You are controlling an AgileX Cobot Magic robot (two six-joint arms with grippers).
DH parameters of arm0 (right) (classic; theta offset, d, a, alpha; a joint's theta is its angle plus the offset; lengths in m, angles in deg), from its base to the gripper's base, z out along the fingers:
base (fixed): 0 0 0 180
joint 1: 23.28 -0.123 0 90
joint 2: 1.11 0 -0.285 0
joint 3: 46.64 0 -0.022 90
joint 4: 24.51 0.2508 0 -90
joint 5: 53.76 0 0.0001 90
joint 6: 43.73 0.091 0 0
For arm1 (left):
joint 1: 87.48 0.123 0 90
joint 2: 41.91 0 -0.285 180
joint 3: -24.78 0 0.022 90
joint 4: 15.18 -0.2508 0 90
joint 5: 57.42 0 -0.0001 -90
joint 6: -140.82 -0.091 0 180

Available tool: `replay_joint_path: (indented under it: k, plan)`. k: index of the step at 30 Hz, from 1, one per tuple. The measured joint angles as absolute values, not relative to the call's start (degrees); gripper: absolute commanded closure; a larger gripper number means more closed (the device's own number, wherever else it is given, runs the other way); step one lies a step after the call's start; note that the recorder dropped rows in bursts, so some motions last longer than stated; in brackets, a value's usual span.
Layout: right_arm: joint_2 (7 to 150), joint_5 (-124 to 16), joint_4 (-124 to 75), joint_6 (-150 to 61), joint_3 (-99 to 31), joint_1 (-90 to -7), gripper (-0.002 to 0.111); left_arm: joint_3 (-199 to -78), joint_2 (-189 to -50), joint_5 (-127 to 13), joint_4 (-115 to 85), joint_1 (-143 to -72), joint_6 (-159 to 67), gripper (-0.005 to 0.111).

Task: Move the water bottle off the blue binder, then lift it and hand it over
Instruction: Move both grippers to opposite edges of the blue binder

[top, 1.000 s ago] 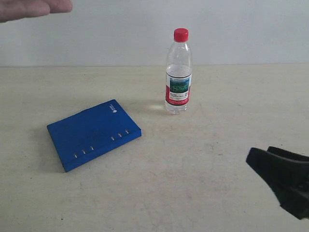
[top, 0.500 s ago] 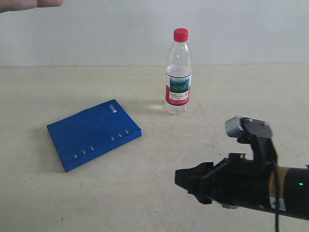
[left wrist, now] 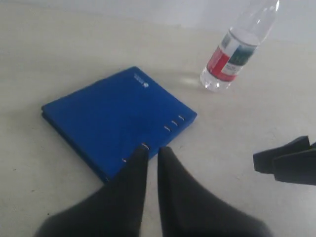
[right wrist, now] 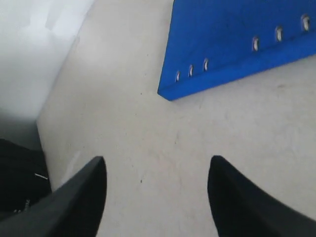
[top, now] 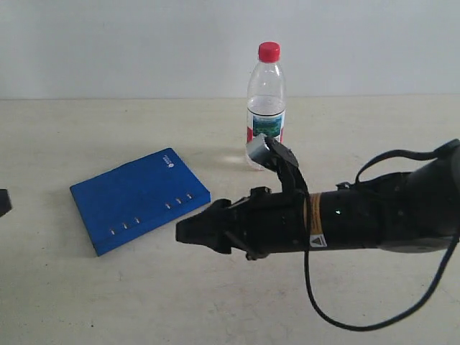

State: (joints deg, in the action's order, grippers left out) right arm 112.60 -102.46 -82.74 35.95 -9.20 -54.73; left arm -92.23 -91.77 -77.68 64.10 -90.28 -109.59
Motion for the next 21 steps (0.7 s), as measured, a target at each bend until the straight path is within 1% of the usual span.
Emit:
replay_joint_path:
  k: [1, 3, 5, 6, 8, 11, 12, 16, 21]
  plan:
    - [112.88, -101.91, -82.93, 36.71, -10.35, -54.73, 0.053, -93.38, -96.29, -78.36, 67.63, -90.28, -113.71, 0.080]
    - [113.25, -99.85, -83.05, 38.23, -12.43, -54.73, 0.053, -96.09, -104.29, -79.96, 75.31, -90.28, -121.65, 0.061]
    - [113.71, -97.09, -83.05, 39.66, -14.02, -54.73, 0.053, -99.84, -112.31, -82.02, 80.23, -90.28, -129.71, 0.044]
    - [114.20, -96.15, -83.05, 40.32, -14.75, -54.73, 0.053, -102.00, -116.49, -82.86, 81.64, -90.28, -133.39, 0.038]
    - [115.21, -95.41, -83.05, 41.20, -15.67, -54.73, 0.053, -106.31, -124.33, -83.51, 82.96, -90.28, -136.98, 0.036]
    - [117.26, -95.67, -83.17, 42.43, -16.95, -54.73, 0.053, -114.03, -135.13, -83.40, 83.88, -90.28, -138.78, 0.039]
    - [118.38, -96.21, -83.42, 43.18, -17.50, -54.73, 0.053, -118.54, -141.79, -83.40, 84.09, -90.28, -139.03, 0.039]
    - [119.24, -97.87, -86.54, 44.14, -17.98, -54.73, 0.053, -130.43, -155.93, -83.03, 82.18, -90.28, -138.25, 0.039]
    - [119.24, -98.09, -91.71, 45.64, -17.98, -54.73, 0.053, -138.90, -165.15, -82.91, 69.50, -90.18, -125.96, 0.039]
